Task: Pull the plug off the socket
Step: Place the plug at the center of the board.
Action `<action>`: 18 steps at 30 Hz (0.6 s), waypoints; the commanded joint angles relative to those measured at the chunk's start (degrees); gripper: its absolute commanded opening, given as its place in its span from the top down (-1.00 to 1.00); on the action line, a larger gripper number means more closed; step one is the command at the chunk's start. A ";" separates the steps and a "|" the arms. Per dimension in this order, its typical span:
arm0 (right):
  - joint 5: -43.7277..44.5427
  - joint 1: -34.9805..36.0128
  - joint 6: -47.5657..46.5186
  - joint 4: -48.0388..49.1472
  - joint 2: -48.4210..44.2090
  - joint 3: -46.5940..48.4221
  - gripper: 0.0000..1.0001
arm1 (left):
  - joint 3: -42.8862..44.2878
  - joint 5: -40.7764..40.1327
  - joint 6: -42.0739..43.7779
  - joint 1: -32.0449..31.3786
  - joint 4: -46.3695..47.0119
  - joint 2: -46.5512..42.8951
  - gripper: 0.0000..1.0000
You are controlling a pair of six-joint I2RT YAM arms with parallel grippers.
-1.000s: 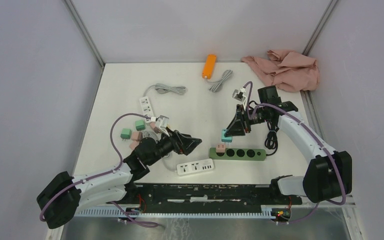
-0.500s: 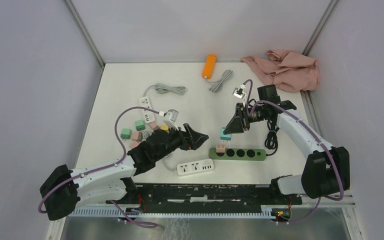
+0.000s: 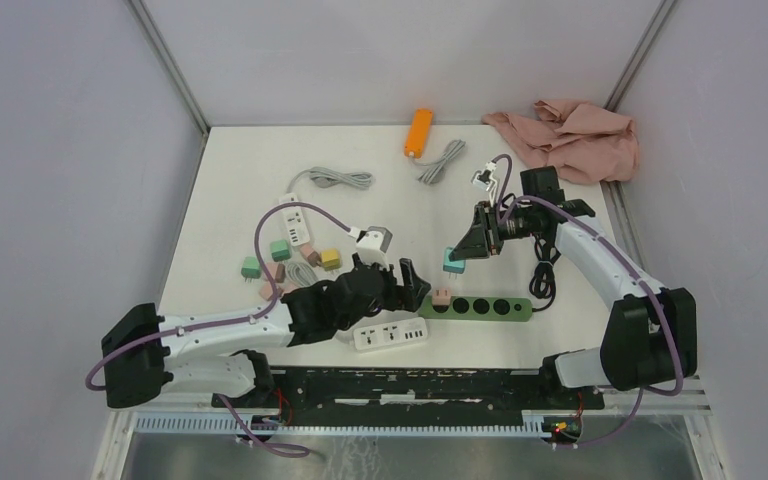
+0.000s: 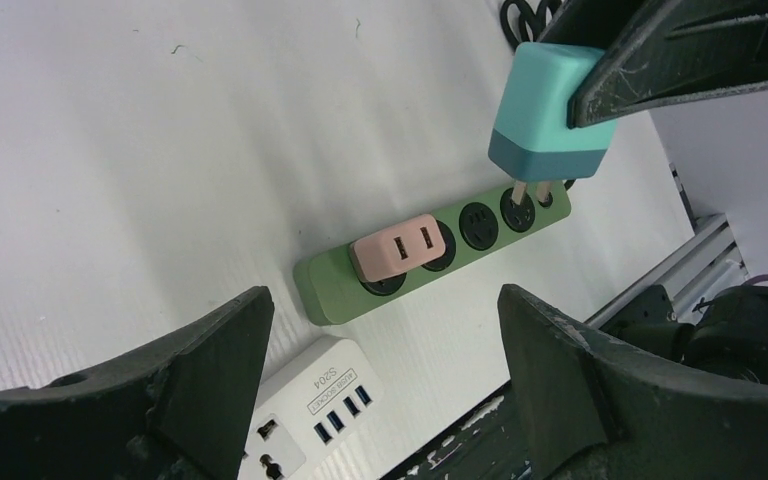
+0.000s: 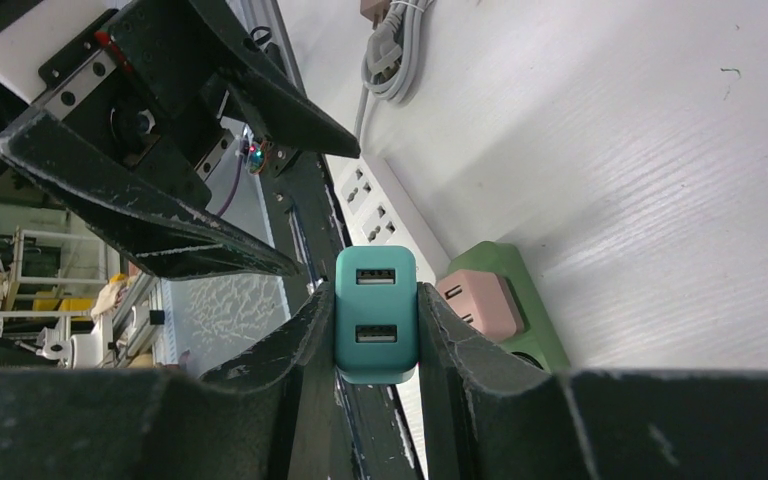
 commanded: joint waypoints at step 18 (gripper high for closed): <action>0.57 -1.42 5.06 3.52 1.82 0.80 0.88 | 3.83 5.46 3.74 -0.82 10.79 6.47 -0.91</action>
